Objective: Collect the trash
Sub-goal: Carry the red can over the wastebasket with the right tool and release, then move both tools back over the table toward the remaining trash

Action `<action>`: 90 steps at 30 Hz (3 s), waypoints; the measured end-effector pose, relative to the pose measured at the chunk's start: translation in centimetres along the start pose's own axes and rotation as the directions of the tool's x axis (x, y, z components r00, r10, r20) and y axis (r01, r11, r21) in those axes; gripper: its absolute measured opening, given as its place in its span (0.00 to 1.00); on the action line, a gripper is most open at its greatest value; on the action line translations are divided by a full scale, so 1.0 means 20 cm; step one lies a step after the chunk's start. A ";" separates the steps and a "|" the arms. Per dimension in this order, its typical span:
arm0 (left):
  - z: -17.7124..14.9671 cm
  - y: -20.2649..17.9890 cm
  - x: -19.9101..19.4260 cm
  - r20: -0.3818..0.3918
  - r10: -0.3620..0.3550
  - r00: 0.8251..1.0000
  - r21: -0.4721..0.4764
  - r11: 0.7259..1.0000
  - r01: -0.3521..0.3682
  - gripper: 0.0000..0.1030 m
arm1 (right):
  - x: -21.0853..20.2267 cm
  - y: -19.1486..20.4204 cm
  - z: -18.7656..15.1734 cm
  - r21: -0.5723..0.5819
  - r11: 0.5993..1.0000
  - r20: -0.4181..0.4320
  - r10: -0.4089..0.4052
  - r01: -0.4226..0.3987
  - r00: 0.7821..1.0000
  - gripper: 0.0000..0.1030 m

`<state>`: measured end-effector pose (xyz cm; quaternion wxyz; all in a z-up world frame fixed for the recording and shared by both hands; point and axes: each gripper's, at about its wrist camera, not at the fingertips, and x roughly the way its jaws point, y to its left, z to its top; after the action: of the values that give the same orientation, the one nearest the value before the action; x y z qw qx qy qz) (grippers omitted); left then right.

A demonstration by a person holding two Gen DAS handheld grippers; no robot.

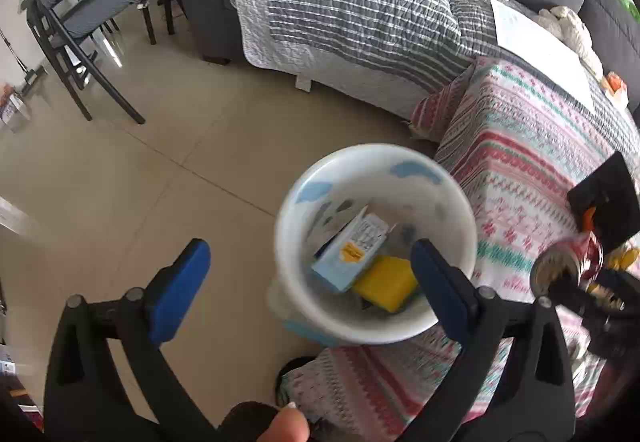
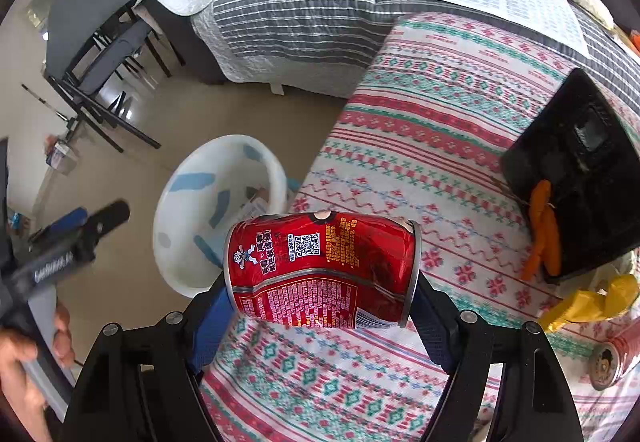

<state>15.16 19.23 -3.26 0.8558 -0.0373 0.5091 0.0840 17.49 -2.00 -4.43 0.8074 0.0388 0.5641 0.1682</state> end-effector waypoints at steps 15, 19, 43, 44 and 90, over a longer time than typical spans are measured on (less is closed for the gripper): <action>-0.09 0.11 -0.03 0.020 0.077 0.997 0.067 0.995 -0.078 0.99 | 0.16 0.18 0.08 -0.036 0.998 0.025 0.057 -0.056 0.998 0.79; -0.09 0.12 -0.02 0.017 0.080 0.997 0.069 0.994 -0.081 0.99 | 0.18 0.23 0.11 -0.056 0.995 0.047 0.084 -0.082 0.995 0.80; -0.12 -0.01 -0.07 0.010 0.040 0.999 0.136 0.990 -0.041 0.99 | -0.14 -0.01 -0.05 -0.014 1.000 0.155 -0.012 0.014 0.988 0.85; -0.13 -0.03 -0.07 0.011 0.032 0.999 0.143 0.989 -0.033 0.99 | -0.16 -0.05 -0.07 -0.011 1.000 0.154 -0.027 0.029 0.988 0.85; -0.22 -1.35 -0.19 -0.112 -0.309 0.945 0.404 0.854 0.327 0.99 | -0.49 -1.23 -0.54 0.172 0.948 -0.019 -0.269 0.268 0.963 0.88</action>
<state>14.37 -8.30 -2.64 0.8346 0.0610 0.5204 -0.1700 10.08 -29.68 -5.70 0.8176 0.0322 0.5749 0.0070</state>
